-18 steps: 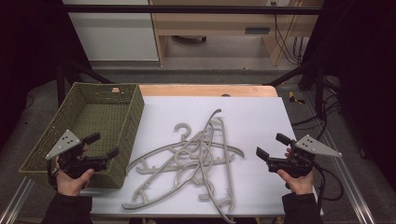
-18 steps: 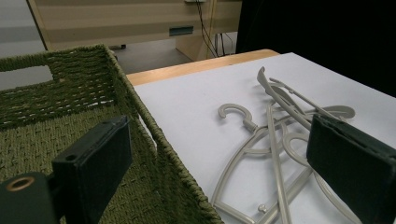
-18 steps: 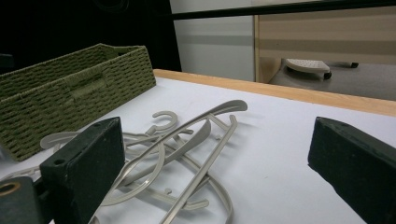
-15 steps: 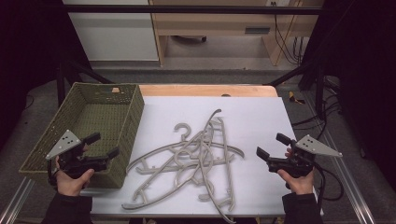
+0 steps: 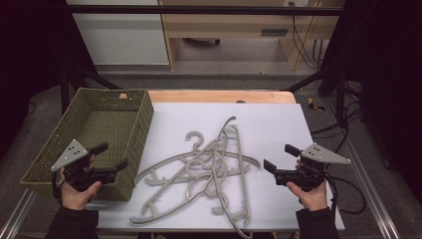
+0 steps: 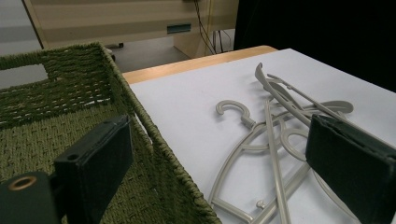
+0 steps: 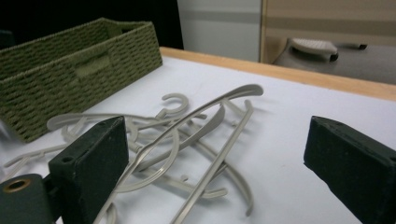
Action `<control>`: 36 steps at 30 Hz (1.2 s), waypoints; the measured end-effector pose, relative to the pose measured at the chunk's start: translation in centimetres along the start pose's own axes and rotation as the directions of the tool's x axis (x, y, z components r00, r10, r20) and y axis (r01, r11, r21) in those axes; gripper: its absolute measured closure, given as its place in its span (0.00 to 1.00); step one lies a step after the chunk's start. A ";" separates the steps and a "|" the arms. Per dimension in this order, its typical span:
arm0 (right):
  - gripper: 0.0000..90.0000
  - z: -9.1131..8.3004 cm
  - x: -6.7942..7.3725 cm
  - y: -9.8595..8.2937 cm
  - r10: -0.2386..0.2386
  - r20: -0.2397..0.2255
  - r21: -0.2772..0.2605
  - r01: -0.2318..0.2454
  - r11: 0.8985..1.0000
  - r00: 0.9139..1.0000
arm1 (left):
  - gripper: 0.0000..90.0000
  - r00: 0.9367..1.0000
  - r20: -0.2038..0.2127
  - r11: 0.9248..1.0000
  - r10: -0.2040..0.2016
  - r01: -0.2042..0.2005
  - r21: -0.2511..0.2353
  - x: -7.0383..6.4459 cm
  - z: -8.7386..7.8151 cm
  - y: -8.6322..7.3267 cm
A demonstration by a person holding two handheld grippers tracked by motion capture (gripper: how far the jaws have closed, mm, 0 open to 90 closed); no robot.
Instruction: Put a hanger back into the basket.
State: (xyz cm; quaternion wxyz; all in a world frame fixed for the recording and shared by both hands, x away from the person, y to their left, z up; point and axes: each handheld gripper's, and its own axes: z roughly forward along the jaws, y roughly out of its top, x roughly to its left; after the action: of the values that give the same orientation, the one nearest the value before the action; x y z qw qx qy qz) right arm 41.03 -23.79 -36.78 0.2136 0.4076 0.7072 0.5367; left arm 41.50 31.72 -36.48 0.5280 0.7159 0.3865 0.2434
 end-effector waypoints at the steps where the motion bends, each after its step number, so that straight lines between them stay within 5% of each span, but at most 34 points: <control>1: 0.08 0.0 0.0 0.0 0.000 0.000 0.000 0.000 1.000 1.000 | 0.08 1.000 0.000 1.000 0.000 0.000 0.000 0.0 0.0 0.0; 14: 0.12 3.6 4.9 -0.3 -0.048 -0.084 0.187 0.063 0.980 0.995 | 0.08 1.000 0.009 1.000 0.012 -0.012 0.001 -0.4 0.0 0.0; 36: 0.20 7.8 8.2 -2.9 -0.078 -0.151 0.342 0.126 0.931 0.985 | 0.11 0.998 0.044 0.999 0.043 -0.044 0.014 -1.7 0.5 0.1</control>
State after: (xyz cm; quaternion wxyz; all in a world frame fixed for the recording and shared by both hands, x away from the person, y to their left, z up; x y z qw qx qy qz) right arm 41.04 -12.88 -40.98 0.1170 0.3645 0.8246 0.4165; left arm 40.91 30.06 -36.47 0.5256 0.7333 0.3610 0.2362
